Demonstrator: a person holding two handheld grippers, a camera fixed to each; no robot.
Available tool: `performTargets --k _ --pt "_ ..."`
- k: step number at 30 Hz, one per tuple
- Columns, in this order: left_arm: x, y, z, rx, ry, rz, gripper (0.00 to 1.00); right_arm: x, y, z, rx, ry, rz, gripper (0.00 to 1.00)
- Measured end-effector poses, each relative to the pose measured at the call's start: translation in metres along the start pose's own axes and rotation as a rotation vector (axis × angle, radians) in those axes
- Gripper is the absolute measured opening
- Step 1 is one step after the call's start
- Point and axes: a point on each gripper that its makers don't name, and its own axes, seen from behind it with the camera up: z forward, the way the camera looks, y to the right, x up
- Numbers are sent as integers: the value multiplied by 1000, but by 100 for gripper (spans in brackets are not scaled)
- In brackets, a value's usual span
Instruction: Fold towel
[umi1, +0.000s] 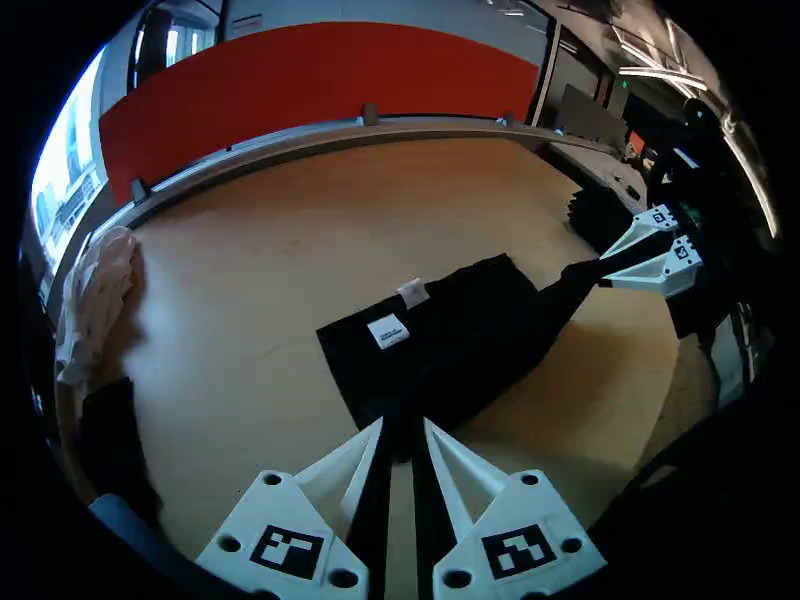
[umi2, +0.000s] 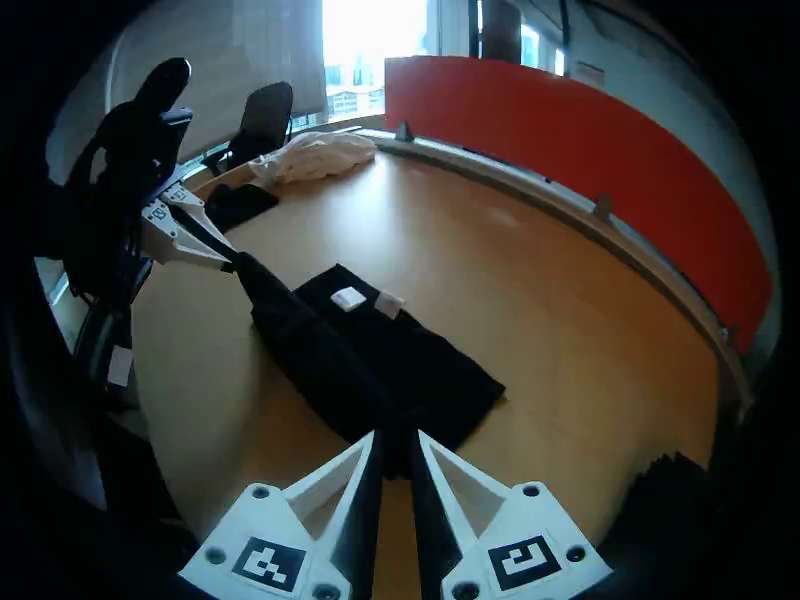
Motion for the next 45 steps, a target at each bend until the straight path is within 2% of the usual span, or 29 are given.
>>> performTargets --k 11,17,29,40,45 --pt "12 -14 25 33 -4 0 13 6 22 20 -38 1 35 16" --pt "14 -19 33 39 -7 -7 13 6 28 27 -43 -1 50 16" --pt "10 -25 44 44 -22 0 13 2 34 35 -44 -23 42 16" --pt "3 -34 68 59 -46 2 13 -9 43 54 -54 -58 63 17" --pt "0 -37 79 67 -50 10 17 -15 49 61 -70 -70 77 18"
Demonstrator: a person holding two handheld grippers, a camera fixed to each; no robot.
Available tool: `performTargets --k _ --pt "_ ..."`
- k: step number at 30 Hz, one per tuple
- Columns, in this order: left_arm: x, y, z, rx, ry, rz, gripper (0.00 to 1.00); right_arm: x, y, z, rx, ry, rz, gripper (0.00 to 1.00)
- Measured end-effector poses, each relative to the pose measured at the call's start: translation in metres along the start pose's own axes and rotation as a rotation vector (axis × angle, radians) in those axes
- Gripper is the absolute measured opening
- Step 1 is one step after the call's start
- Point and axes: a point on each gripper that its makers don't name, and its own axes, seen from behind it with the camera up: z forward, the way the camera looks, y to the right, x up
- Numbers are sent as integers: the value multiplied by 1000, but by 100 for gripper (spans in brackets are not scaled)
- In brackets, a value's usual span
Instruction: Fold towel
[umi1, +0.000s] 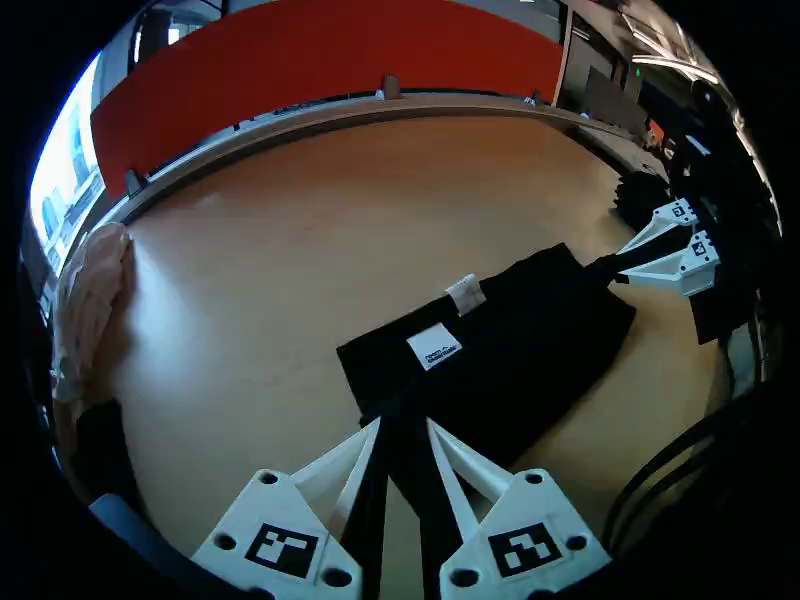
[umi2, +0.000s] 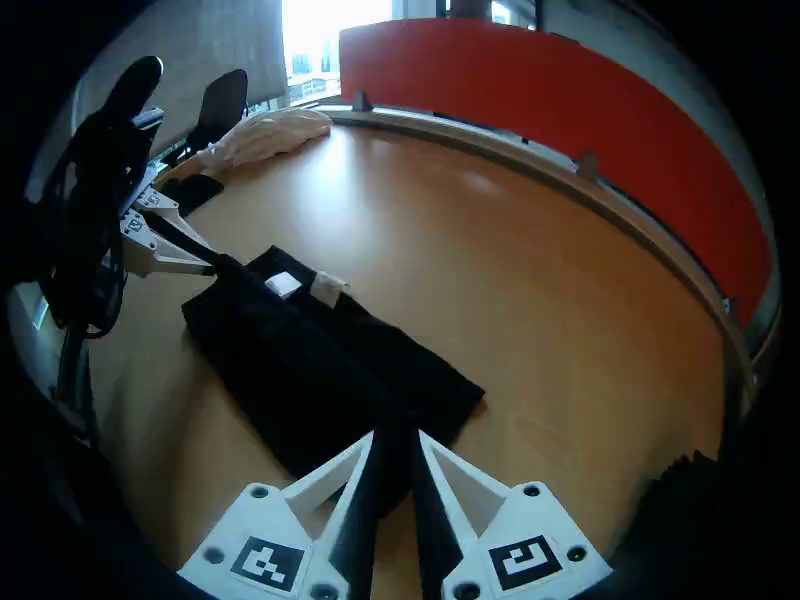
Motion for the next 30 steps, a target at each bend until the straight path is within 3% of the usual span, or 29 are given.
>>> performTargets --k 7,15,17,30 --pt "0 -4 9 19 -1 24 24 -1 8 6 -33 2 6 24" --pt "0 -12 13 52 -3 43 40 -3 19 13 -79 -4 -2 47" --pt "0 -15 14 59 -3 47 41 -4 20 14 -82 -7 -1 51" --pt "7 -24 17 86 2 53 44 0 31 17 -106 -2 5 53"
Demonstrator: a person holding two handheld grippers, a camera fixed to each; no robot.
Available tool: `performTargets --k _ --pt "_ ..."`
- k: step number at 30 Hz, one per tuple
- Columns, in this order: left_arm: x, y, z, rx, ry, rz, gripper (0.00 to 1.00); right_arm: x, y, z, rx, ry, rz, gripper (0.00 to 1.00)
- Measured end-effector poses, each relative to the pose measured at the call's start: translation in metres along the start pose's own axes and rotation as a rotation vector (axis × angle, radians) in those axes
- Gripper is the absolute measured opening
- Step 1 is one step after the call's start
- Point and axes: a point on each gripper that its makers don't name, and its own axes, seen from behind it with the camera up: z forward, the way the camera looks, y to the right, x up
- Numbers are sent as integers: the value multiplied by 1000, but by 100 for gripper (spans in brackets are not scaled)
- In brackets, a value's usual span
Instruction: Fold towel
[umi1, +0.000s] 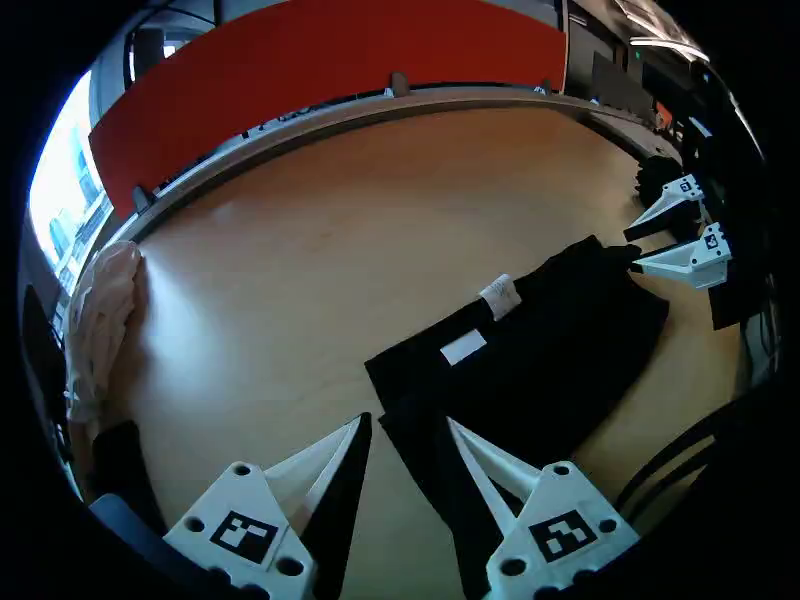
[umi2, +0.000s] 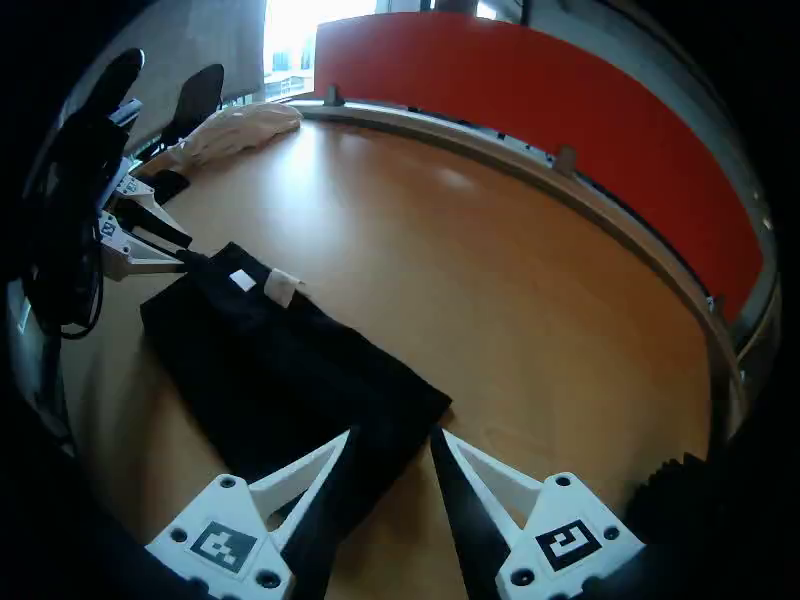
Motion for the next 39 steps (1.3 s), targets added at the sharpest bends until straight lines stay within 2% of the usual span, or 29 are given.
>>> performTargets --k 4,18,22,27,39 --pt "5 -3 1 7 4 3 44 4 4 2 -9 8 3 60" --pt "15 -11 -1 25 21 -5 45 13 12 1 -31 31 2 62" --pt "16 -11 -1 22 25 1 45 14 13 0 -35 33 5 62" --pt "16 -10 -1 19 31 2 46 16 13 -1 -37 42 9 69" --pt "18 2 -5 -12 42 14 45 13 9 -6 -32 43 16 69"
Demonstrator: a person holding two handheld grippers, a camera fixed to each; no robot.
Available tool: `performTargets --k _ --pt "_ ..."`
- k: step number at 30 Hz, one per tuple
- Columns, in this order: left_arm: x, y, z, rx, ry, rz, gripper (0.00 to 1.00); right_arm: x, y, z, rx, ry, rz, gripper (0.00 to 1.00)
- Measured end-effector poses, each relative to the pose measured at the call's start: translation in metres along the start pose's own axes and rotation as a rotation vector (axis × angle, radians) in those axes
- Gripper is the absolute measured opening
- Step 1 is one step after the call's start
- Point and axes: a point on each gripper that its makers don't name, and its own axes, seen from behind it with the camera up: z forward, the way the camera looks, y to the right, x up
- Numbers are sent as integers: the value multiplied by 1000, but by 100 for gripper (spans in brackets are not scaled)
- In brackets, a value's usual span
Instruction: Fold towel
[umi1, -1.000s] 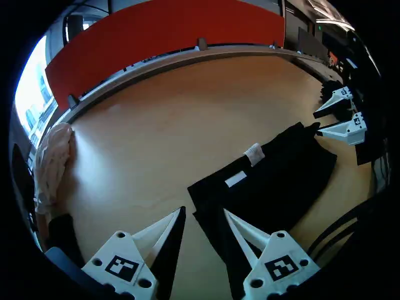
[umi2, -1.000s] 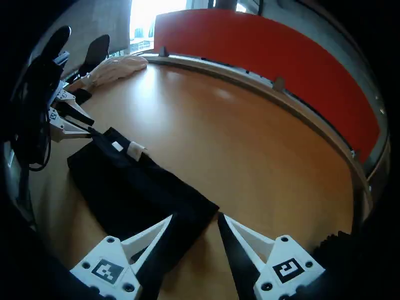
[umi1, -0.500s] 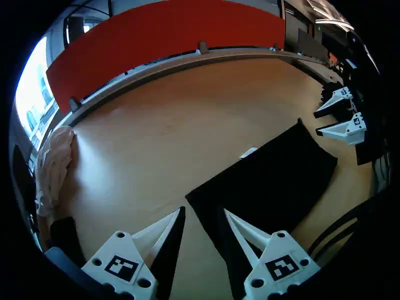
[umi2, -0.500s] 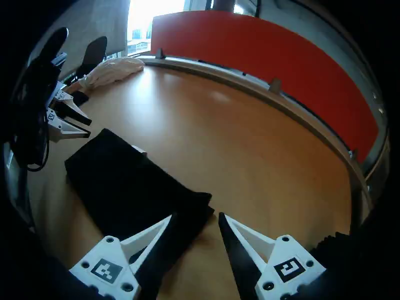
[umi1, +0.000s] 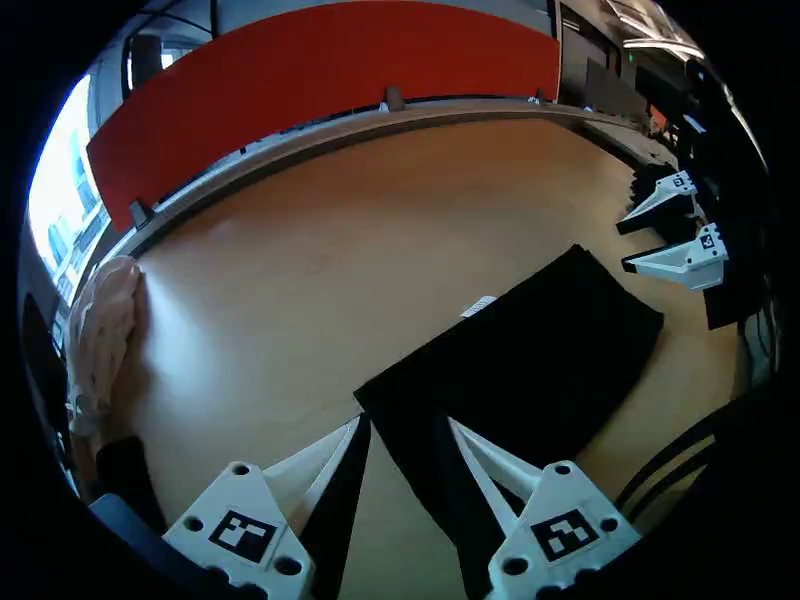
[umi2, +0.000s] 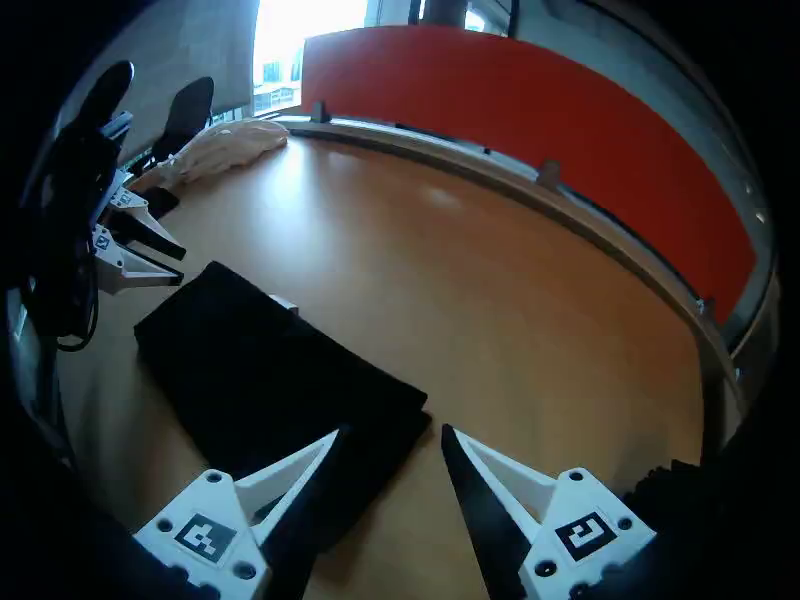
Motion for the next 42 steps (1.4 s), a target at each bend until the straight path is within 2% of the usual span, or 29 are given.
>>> performTargets --k 4,6,10,12,18,24,26,32,42 --pt "2 0 -1 4 8 4 45 -3 -3 -2 4 -1 -1 69" --pt "3 -1 -2 10 13 3 34 -4 -5 -4 7 -1 -1 70" --pt "1 -3 -4 14 9 -8 36 -9 -10 -8 14 -2 1 69" --pt "-2 -1 -5 9 2 -15 41 -12 -13 -10 19 -3 4 69" --pt "-13 6 -10 -14 -11 -26 75 -26 -25 -19 41 -12 9 70" --pt "-24 12 -19 -18 -18 -33 77 -39 -37 -27 62 -23 6 69" --pt "-28 14 -22 -20 -18 -36 86 -43 -39 -29 66 -26 5 70" --pt "-39 22 -32 -27 -24 -52 90 -50 -41 -31 73 -33 7 70" --pt "-56 31 -44 -24 -33 -61 90 -56 -45 -37 87 -35 3 73"
